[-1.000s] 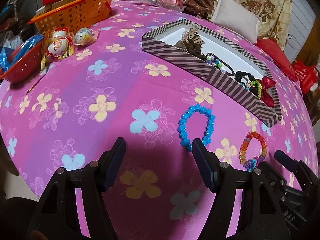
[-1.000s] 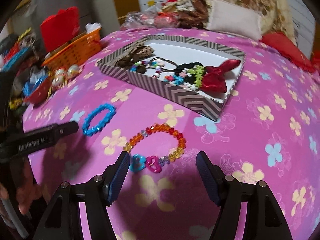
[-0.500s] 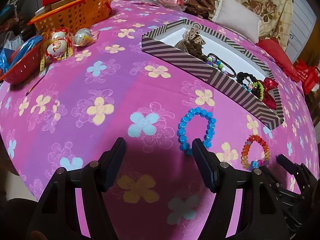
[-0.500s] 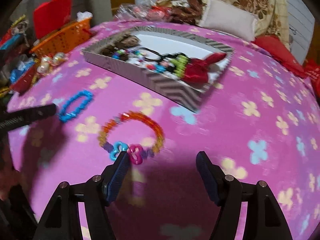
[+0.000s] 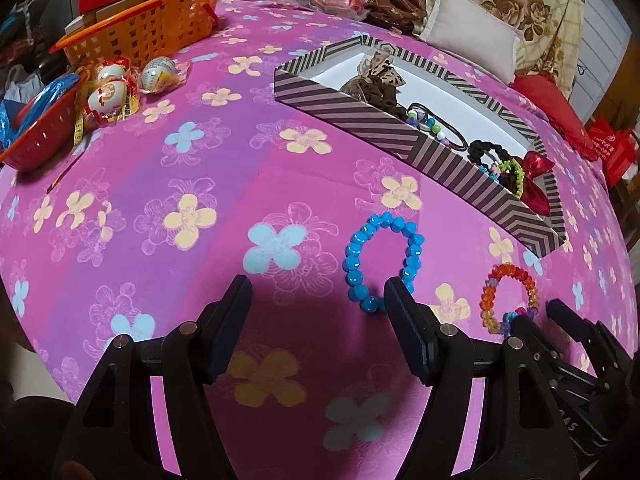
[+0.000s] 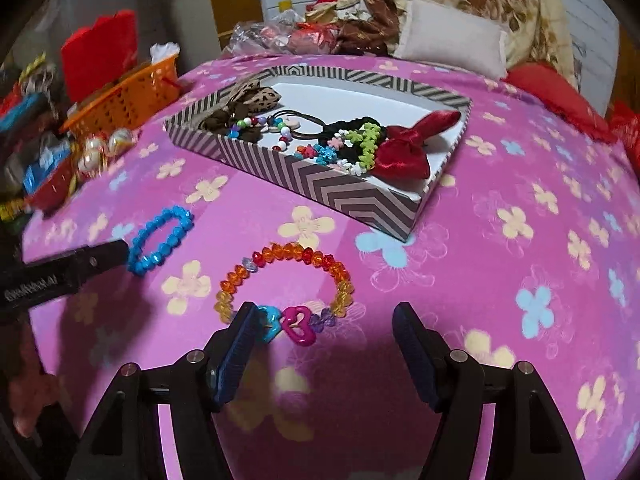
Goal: Organize jewelry
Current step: 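Position the left gripper over the blue bracelet and the right over the orange bracelet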
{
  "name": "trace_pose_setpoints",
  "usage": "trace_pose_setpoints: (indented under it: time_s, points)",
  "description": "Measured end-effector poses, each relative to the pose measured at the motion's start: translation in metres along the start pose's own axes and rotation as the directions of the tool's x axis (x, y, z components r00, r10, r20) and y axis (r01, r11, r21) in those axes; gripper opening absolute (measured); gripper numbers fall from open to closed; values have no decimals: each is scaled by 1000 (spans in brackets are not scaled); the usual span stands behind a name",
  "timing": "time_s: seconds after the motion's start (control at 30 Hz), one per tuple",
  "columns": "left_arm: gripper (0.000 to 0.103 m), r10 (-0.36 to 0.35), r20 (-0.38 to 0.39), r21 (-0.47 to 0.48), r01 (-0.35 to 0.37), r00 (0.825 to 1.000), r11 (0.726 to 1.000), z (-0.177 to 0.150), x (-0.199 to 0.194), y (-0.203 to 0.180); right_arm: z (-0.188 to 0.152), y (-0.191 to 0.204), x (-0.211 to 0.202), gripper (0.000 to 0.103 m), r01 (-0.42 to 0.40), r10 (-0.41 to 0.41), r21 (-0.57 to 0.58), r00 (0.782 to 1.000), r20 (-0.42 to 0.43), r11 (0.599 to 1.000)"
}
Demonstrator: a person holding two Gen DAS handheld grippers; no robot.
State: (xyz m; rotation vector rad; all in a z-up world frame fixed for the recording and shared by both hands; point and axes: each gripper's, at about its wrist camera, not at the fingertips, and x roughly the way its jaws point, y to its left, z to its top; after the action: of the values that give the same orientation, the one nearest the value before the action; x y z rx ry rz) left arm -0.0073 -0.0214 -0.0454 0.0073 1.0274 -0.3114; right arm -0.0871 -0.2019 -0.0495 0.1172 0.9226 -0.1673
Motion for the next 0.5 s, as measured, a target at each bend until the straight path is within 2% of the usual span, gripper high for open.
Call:
trace_pose_setpoints:
  time_s: [0.07, 0.2, 0.23, 0.33, 0.5]
  points:
    - [69, 4, 0, 2, -4, 1000, 1000, 0, 0, 0, -2, -8, -2, 68, 6, -6, -1, 1000, -5, 1000]
    - [69, 2, -2, -12, -2, 1000, 1000, 0, 1, 2, 0, -35, -6, 69, 114, -113, 39, 994, -9, 993]
    - [69, 2, -2, -14, -2, 1000, 1000, 1, 1, 2, 0, -41, -7, 69, 110, -109, 62, 994, -13, 992]
    - [69, 1, -3, -6, -1, 1000, 1000, 2, 1, 1, -2, -54, -10, 69, 28, -27, 142, 1000, -7, 989]
    - [69, -13, -11, 18, 14, 1000, 1000, 7, 1, -6, 2, -40, -7, 69, -5, 4, 105, 1000, 6, 994]
